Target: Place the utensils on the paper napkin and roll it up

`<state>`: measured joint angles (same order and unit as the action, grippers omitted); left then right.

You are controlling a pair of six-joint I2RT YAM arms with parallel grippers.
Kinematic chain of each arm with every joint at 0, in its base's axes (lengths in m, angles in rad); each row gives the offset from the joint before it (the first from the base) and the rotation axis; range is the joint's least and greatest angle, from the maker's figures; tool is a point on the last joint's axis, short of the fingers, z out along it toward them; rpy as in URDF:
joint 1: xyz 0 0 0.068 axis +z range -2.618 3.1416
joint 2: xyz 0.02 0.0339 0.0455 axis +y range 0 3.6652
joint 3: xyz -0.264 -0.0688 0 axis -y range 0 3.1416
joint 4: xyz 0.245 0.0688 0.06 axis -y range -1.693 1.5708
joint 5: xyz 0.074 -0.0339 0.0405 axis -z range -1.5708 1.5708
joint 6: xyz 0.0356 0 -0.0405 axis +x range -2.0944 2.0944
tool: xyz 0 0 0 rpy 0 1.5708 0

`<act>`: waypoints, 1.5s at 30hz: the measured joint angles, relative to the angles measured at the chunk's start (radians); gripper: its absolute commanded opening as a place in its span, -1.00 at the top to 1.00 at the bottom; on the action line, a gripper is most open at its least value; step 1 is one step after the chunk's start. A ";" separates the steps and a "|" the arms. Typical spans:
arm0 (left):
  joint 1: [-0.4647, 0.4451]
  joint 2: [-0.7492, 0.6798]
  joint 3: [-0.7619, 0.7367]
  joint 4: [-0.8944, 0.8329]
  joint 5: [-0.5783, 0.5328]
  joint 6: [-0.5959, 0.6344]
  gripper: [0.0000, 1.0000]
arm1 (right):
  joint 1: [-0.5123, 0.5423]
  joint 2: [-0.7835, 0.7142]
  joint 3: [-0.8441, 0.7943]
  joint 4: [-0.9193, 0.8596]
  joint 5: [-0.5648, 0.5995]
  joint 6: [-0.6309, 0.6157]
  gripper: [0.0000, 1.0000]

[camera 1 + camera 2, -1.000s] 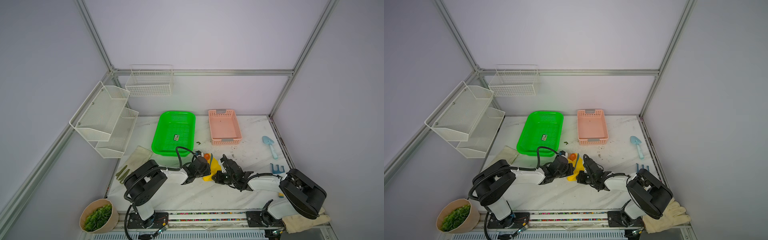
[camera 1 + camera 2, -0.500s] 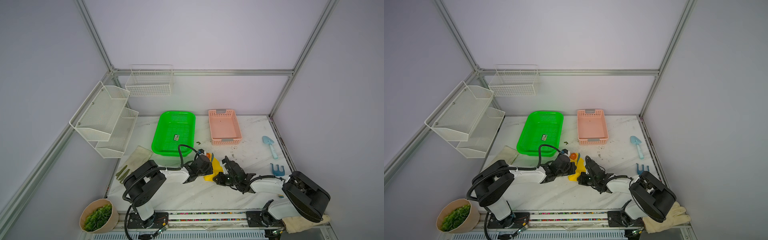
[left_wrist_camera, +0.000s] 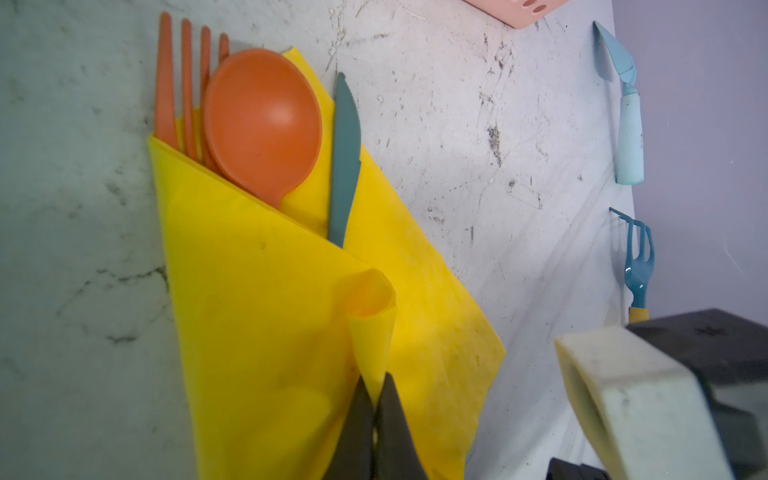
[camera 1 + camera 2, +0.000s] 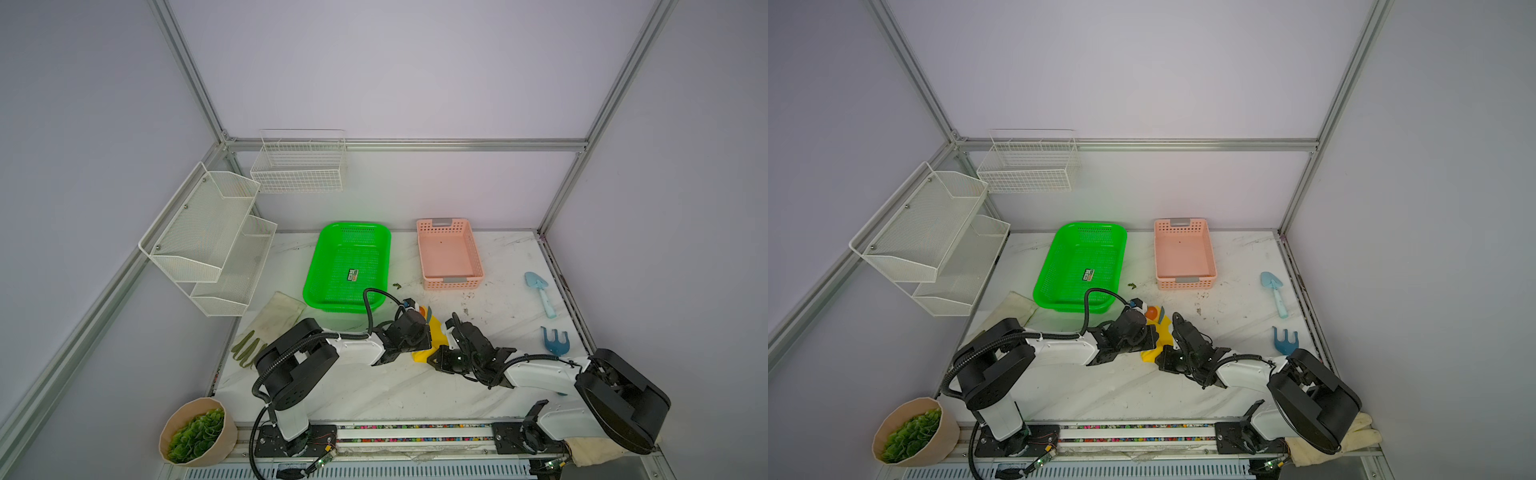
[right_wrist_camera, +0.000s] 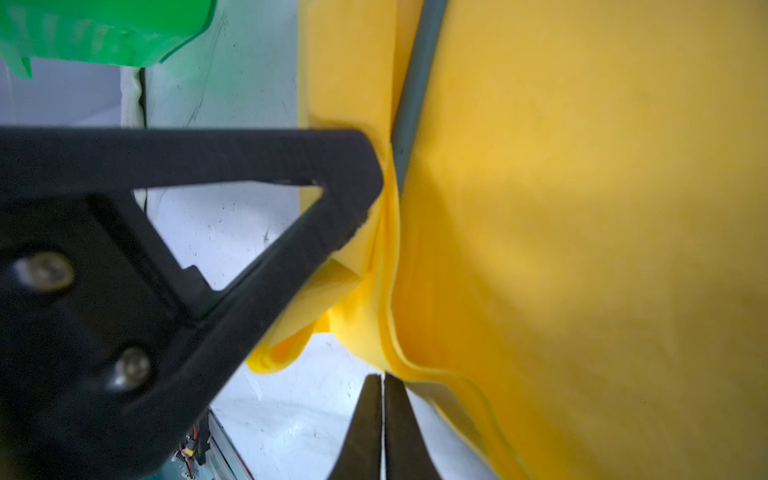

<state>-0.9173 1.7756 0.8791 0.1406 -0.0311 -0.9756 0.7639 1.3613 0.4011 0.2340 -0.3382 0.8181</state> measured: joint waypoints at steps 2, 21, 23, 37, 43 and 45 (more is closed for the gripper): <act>0.000 0.016 0.006 0.000 0.002 0.000 0.93 | 0.000 -0.005 0.000 -0.005 -0.001 0.002 0.79; -0.005 0.052 0.041 0.010 0.031 0.009 0.00 | 0.000 -0.185 -0.006 -0.070 -0.010 0.020 0.77; -0.006 0.052 0.041 0.011 0.032 0.009 -0.02 | 0.000 -0.167 -0.006 -0.060 -0.008 0.025 0.82; -0.002 0.051 0.041 0.078 0.056 -0.012 0.21 | -0.062 -0.443 -0.047 -0.122 0.105 0.059 1.00; -0.007 0.051 0.039 0.082 0.062 -0.014 0.29 | -0.185 -0.333 0.035 -0.127 0.108 0.001 1.00; -0.007 0.051 0.039 0.084 0.063 -0.019 0.33 | -0.213 -0.269 0.051 -0.127 0.105 -0.022 1.00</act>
<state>-0.9241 1.8271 0.9180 0.2249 0.0315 -0.9947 0.5507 1.0924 0.4526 0.1070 -0.2333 0.7963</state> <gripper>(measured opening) 0.352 0.045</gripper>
